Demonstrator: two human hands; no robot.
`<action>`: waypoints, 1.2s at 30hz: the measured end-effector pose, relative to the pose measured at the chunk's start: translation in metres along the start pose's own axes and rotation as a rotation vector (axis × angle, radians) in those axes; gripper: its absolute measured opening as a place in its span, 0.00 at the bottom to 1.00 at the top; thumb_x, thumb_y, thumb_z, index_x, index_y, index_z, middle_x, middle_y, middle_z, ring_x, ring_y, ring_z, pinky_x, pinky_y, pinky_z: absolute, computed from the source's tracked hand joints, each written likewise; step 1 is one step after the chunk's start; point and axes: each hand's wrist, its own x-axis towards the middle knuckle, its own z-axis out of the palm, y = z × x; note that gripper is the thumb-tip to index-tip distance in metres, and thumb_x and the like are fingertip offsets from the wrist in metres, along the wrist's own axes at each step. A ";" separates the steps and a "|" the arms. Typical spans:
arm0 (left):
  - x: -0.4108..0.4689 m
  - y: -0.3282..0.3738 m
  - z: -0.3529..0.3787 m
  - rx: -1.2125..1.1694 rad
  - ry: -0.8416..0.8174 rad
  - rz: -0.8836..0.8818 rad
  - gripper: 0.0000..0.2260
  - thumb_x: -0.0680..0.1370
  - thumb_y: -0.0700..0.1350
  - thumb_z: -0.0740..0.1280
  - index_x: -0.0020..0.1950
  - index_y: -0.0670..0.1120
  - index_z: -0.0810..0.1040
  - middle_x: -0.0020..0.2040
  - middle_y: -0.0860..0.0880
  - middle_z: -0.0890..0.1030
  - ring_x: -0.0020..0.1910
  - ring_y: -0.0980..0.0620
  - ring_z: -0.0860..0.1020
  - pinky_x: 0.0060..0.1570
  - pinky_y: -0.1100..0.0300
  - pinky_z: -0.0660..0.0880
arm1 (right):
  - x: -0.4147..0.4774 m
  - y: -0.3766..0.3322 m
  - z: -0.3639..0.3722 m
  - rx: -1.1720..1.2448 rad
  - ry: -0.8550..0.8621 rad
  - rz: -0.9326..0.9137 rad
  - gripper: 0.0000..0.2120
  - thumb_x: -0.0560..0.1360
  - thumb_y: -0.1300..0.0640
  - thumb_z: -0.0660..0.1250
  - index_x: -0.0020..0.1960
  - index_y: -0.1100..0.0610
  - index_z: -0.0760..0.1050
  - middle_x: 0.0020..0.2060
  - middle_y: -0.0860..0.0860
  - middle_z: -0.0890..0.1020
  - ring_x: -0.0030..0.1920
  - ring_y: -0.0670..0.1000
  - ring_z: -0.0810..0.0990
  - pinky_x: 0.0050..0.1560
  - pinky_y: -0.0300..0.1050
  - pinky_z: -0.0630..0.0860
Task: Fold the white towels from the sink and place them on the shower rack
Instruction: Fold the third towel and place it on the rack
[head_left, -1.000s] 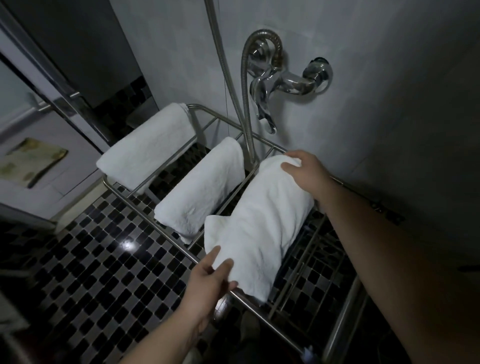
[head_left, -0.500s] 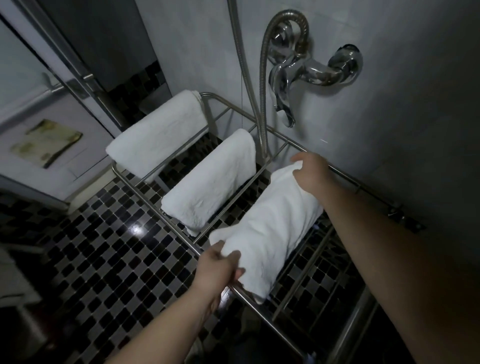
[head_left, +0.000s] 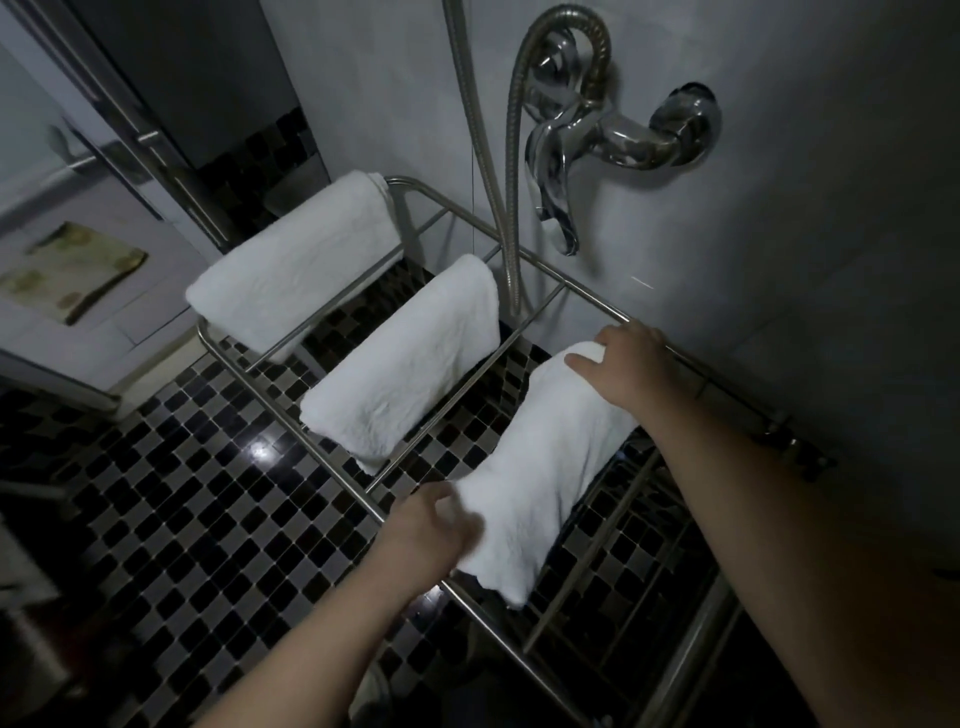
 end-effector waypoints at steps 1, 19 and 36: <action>0.003 0.001 0.001 -0.013 0.017 0.011 0.20 0.78 0.53 0.70 0.69 0.52 0.73 0.52 0.46 0.83 0.30 0.55 0.83 0.31 0.63 0.77 | 0.002 0.003 -0.001 -0.024 0.015 -0.012 0.28 0.73 0.35 0.69 0.62 0.55 0.80 0.59 0.60 0.78 0.62 0.65 0.73 0.62 0.58 0.74; 0.050 -0.004 0.001 0.152 0.113 -0.031 0.19 0.82 0.50 0.59 0.71 0.47 0.74 0.59 0.43 0.83 0.46 0.49 0.82 0.46 0.62 0.75 | 0.054 0.009 -0.011 0.112 -0.096 0.040 0.20 0.75 0.45 0.71 0.56 0.62 0.81 0.55 0.61 0.83 0.58 0.63 0.81 0.58 0.48 0.75; 0.053 0.005 -0.011 0.363 0.112 -0.052 0.14 0.83 0.44 0.57 0.55 0.39 0.81 0.50 0.41 0.83 0.51 0.41 0.82 0.51 0.53 0.79 | 0.065 -0.004 -0.005 -0.127 -0.167 -0.054 0.15 0.78 0.53 0.66 0.59 0.62 0.79 0.58 0.62 0.82 0.59 0.64 0.79 0.61 0.51 0.77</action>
